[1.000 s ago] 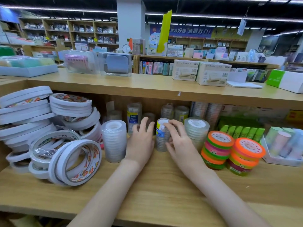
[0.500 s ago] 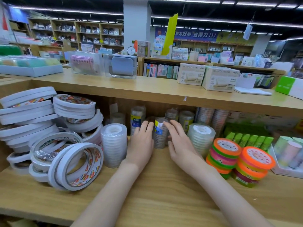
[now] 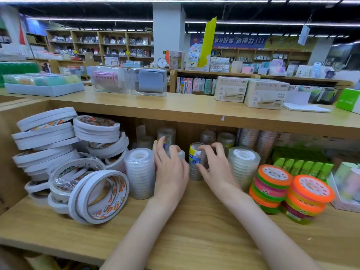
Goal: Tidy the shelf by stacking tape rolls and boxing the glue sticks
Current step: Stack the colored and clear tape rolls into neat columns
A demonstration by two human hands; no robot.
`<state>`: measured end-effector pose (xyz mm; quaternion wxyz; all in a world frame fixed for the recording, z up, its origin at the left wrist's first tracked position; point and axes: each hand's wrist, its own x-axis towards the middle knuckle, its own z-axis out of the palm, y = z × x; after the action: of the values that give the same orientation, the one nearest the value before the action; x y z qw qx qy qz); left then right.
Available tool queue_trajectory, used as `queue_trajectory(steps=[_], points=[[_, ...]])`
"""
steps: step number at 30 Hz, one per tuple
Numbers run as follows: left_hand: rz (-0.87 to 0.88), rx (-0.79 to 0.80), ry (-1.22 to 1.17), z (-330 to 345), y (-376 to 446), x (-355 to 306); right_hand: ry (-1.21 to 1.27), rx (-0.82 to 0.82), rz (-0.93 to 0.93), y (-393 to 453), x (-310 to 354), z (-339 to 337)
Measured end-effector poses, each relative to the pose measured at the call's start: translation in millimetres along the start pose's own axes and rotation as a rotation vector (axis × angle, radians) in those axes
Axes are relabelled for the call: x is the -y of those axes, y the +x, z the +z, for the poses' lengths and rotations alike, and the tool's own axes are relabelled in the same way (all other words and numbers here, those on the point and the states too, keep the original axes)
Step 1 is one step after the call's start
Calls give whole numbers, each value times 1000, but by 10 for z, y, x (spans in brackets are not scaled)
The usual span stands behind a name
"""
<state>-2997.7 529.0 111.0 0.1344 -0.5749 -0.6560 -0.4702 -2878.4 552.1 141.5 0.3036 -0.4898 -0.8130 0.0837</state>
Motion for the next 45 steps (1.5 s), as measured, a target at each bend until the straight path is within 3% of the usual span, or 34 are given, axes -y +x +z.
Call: queue_trajectory(steps=[5,10,16,19,21,25,31,33,37,40,45], points=[[-261,190,-359,-43,92,69,2,78,-49,-26,-18,13],[-397,306,-433,-31,151,106,-35,56,-9,-31,-36,-22],[-343,408,-497,-58,173,107,-93,-76,-29,-146,31,-173],[-281,452,-486,-71,154,83,-158,-63,-22,-155,56,-269],[-250,449,-397,-74,126,64,-149,-16,-28,-158,46,-313],[-164,382,15,-124,33,-20,-58,35,-53,-180,15,-261],[-88,129,84,-31,-26,36,227,84,-71,-116,3,29],[-129,122,52,-65,-14,7,310,118,-48,-76,13,97],[-213,244,5,-125,-107,-21,454,159,-26,-31,62,144],[-274,422,37,-129,-170,-12,570,203,-3,8,108,192],[-342,626,-2,-163,-95,106,617,296,-14,66,90,300]])
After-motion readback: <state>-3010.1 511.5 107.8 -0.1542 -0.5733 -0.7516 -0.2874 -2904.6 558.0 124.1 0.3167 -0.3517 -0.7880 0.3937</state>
